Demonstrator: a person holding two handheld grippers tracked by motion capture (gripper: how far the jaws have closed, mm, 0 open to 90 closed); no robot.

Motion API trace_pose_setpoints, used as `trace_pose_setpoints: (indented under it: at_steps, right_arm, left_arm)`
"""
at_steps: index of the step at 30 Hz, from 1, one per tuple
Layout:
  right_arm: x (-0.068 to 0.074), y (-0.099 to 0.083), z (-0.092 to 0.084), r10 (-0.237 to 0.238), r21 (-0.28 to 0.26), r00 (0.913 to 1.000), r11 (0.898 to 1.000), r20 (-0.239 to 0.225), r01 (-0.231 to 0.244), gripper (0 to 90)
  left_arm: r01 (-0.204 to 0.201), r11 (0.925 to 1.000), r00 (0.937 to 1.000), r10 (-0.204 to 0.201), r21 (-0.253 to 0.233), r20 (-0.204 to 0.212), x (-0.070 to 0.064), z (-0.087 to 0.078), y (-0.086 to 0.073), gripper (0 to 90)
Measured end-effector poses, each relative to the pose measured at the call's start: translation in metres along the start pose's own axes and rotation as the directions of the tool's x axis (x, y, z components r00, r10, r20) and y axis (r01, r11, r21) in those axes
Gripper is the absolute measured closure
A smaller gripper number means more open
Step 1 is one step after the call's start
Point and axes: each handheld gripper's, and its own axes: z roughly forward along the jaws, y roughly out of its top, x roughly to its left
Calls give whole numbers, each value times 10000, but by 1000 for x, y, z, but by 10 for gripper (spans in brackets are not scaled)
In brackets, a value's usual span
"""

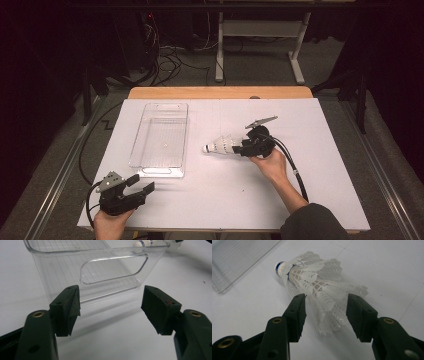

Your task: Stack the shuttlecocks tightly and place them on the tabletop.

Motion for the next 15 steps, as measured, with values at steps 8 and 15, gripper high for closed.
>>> trace_pose_setpoints:
  at_steps: [8,15]
  right_arm:
    - [3,0,-1,-90,-286,9999,9995,82,92,453]
    - [6,-1,4,-103,-308,9999,9995,-123,99,424]
  left_arm:
    - [44,10000,10000,-44,-42,3,1,-1,0,320]
    - [76,10000,10000,-76,-20,32,1,0,-1,320]
